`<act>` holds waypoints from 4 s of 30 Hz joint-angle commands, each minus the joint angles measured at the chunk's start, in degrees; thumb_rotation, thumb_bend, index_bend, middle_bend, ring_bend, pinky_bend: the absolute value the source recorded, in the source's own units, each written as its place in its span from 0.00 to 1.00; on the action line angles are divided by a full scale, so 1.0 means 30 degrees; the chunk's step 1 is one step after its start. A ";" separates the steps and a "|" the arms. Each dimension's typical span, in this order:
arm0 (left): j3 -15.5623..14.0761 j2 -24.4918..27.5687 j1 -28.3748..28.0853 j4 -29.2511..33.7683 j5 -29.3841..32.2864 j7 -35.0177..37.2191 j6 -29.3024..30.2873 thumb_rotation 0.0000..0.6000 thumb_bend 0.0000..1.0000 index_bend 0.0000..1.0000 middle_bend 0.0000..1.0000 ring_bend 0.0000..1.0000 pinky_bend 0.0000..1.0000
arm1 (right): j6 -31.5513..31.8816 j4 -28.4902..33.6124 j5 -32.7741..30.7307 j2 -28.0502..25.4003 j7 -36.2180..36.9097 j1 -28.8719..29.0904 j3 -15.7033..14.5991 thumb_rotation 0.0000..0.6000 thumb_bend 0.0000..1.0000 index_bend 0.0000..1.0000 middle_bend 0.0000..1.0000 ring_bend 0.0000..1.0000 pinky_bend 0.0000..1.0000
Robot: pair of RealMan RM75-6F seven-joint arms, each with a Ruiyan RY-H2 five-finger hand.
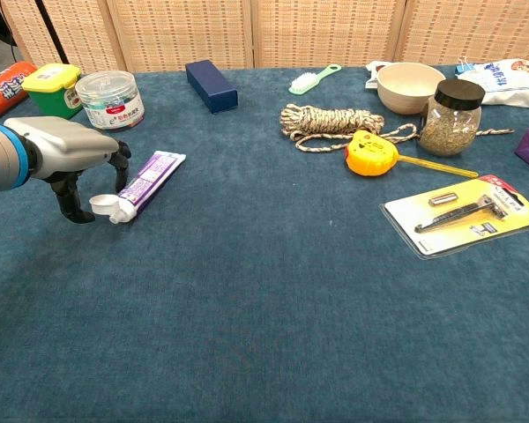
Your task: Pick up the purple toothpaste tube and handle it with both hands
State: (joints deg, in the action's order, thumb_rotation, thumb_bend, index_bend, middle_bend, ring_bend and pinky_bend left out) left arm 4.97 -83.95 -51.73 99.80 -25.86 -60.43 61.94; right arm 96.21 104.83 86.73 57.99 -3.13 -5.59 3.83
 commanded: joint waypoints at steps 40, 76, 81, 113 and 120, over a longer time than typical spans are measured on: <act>-0.0709 -0.0988 0.0293 -0.5016 -0.9358 0.8041 -0.3943 1.00 0.25 0.08 0.00 0.00 0.04 | -0.0232 -0.0081 -0.0308 0.0087 -0.0019 -0.0032 0.0144 1.00 0.46 0.05 0.00 0.00 0.00; 0.0818 -0.4763 -0.0877 -0.8808 -0.9879 1.0608 -0.4799 1.00 0.25 0.39 0.13 0.11 0.07 | -0.0004 0.0087 -0.0533 0.0078 -0.0355 -0.0355 0.0197 1.00 0.46 0.05 0.00 0.00 0.00; 0.0798 -0.4976 -0.0698 -0.9379 -1.0683 1.1655 -0.4854 1.00 0.25 0.39 0.15 0.14 0.11 | 0.0034 0.0186 -0.0519 0.0029 -0.0452 -0.0374 0.0214 1.00 0.46 0.05 0.00 0.00 0.00; 0.0881 -0.5357 0.0038 -1.1319 -1.3660 1.5918 -0.5404 1.00 0.33 0.47 0.37 0.38 0.34 | -0.0263 0.0335 -0.0719 0.0081 -0.0809 -0.0222 0.0316 1.00 0.46 0.05 0.00 0.00 0.00; 0.0988 -0.5406 0.0169 -1.1492 -1.4291 1.6675 -0.5136 1.00 0.45 0.54 0.47 0.47 0.46 | -0.0229 0.0374 -0.0734 0.0062 -0.0775 -0.0248 0.0323 1.00 0.46 0.05 0.00 0.00 0.00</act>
State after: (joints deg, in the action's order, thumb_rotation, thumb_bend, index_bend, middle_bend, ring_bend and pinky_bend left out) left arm 7.88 -100.23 -51.29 65.37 -68.53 -10.60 46.43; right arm 95.52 105.94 84.52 58.17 -5.47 -6.34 4.80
